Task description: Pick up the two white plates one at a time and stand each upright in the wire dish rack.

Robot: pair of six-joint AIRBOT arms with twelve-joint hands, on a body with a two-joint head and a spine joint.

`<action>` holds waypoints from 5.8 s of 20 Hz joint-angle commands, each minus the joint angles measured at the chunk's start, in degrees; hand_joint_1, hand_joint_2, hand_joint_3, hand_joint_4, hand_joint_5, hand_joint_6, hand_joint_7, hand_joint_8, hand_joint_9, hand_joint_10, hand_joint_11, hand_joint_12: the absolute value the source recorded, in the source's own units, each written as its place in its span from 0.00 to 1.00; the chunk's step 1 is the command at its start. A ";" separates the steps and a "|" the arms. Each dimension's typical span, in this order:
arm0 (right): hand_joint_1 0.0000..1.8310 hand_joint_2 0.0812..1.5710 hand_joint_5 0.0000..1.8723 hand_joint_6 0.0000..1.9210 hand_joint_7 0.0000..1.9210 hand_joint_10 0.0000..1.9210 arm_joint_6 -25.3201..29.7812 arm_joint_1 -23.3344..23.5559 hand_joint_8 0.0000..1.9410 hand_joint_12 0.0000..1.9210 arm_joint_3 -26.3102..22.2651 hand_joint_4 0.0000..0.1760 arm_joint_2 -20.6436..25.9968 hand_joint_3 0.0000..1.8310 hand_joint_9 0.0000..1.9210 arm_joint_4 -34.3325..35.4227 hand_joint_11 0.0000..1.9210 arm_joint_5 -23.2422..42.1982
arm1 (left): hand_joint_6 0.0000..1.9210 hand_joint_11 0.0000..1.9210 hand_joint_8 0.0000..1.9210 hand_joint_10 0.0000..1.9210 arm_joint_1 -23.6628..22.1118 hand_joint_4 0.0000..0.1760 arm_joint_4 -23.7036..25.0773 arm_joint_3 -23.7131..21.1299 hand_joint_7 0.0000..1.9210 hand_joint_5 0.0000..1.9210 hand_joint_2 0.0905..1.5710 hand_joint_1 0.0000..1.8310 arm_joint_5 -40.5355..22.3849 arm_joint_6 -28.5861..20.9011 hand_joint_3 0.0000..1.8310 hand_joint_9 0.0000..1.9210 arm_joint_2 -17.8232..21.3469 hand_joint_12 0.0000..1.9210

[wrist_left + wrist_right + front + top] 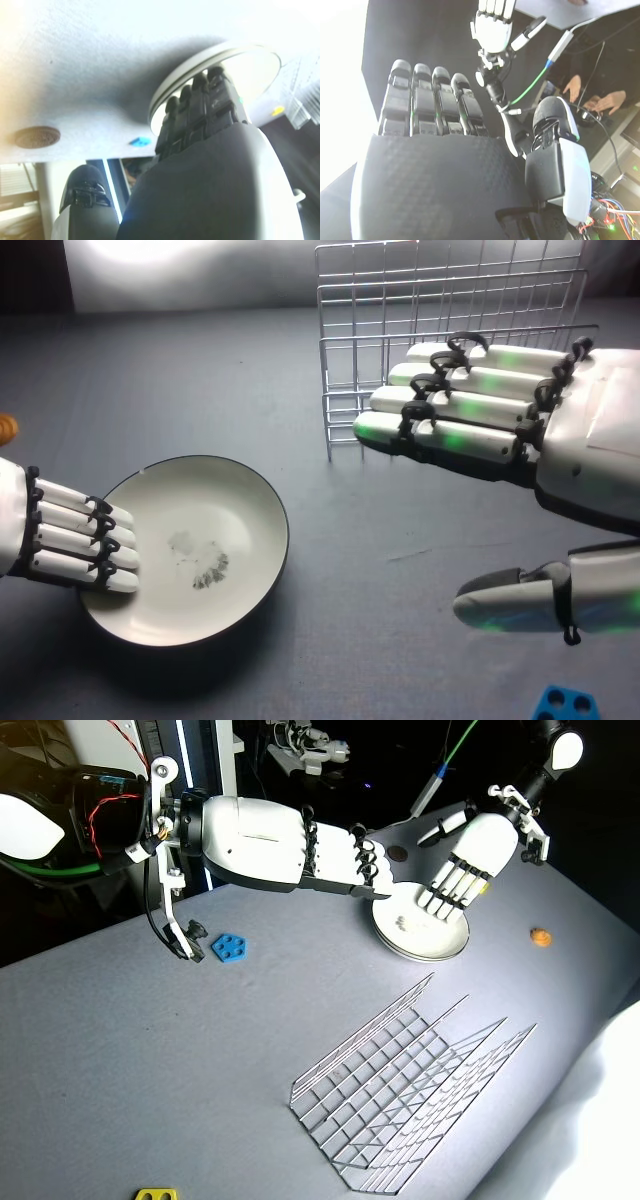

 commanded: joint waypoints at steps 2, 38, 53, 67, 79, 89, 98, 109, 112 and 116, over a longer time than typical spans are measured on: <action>0.07 0.72 0.00 0.00 0.00 0.00 -0.04 0.10 0.00 0.00 0.00 0.00 -0.07 0.00 0.00 0.86 0.00 8.93 | 0.00 0.00 0.00 0.00 0.31 0.00 -2.22 0.25 0.00 0.01 0.66 0.00 -1.83 -0.01 0.00 0.00 -0.25 0.00; 0.67 0.63 0.01 0.00 0.00 0.00 -11.36 0.23 0.00 0.14 10.00 0.00 -15.36 0.00 0.00 0.85 0.00 6.02 | 0.00 0.00 0.00 0.00 2.53 0.00 -11.60 -10.04 0.00 0.01 0.65 0.00 3.63 -6.35 0.00 0.00 -1.98 0.00; 0.68 0.63 0.03 0.00 0.00 0.00 -13.08 2.14 0.00 0.22 19.30 0.00 -27.85 0.00 0.00 -1.11 0.00 4.64 | 0.00 0.00 0.00 0.00 1.43 0.00 -13.99 -10.23 0.00 0.01 0.66 0.00 1.74 -7.67 0.00 0.00 -1.76 0.00; 0.67 0.66 0.13 0.01 0.10 0.02 -15.62 0.14 0.01 0.45 27.15 0.00 -36.19 0.00 0.07 -1.11 0.00 11.54 | 0.00 0.00 0.00 0.00 1.36 0.00 -13.99 -10.36 0.00 0.01 0.66 0.00 1.74 -7.77 0.00 0.00 -1.87 0.00; 0.64 0.74 0.44 0.04 0.44 0.09 -16.67 -1.77 0.02 0.70 28.66 0.00 -37.72 0.00 0.39 -1.13 0.13 12.26 | 0.00 0.00 0.00 0.00 1.24 0.00 -13.99 -10.38 0.00 0.01 0.66 0.00 1.57 -7.91 0.00 0.00 -1.83 0.00; 0.67 0.70 0.49 0.57 0.54 0.14 -16.86 -1.95 0.47 0.62 28.66 0.05 -37.75 0.00 0.59 -1.13 0.35 13.25 | 0.00 0.00 0.00 0.00 -0.14 0.00 -14.00 -10.56 0.00 0.01 0.66 0.00 0.90 -8.39 0.00 0.00 -1.24 0.00; 0.67 0.70 0.49 0.56 0.54 0.11 -16.83 -1.94 0.46 0.64 28.59 0.07 -37.78 0.00 0.58 -1.13 0.34 14.51 | 0.00 0.00 0.00 0.00 -7.32 0.00 -13.23 -9.95 0.00 0.01 0.65 0.00 -0.46 -9.18 0.00 0.00 3.89 0.00; 0.67 0.69 0.50 0.55 0.54 0.09 -17.78 -0.07 0.45 0.63 24.28 0.09 -35.15 0.00 0.60 2.16 0.34 17.60 | 0.00 0.00 0.00 0.00 -7.56 0.00 -10.79 -5.87 0.00 0.00 0.66 0.00 -0.05 -9.37 0.00 0.00 6.60 0.00; 0.67 0.69 0.51 0.53 0.55 0.09 -17.86 1.20 0.44 0.64 20.67 0.10 -32.45 0.00 0.60 5.63 0.35 17.11 | 0.00 0.00 0.00 0.00 -7.32 0.00 -10.48 -5.15 0.00 0.01 0.66 0.00 -0.07 -9.01 0.00 0.00 6.74 0.00; 0.66 0.70 0.49 0.58 0.52 0.07 -17.85 2.81 0.49 0.64 17.29 0.10 -29.40 0.00 0.59 8.61 0.33 16.34 | 0.00 0.00 0.00 0.00 -7.31 0.00 -9.45 -3.47 0.01 0.01 0.66 0.00 -0.26 -8.96 0.00 0.00 5.85 0.00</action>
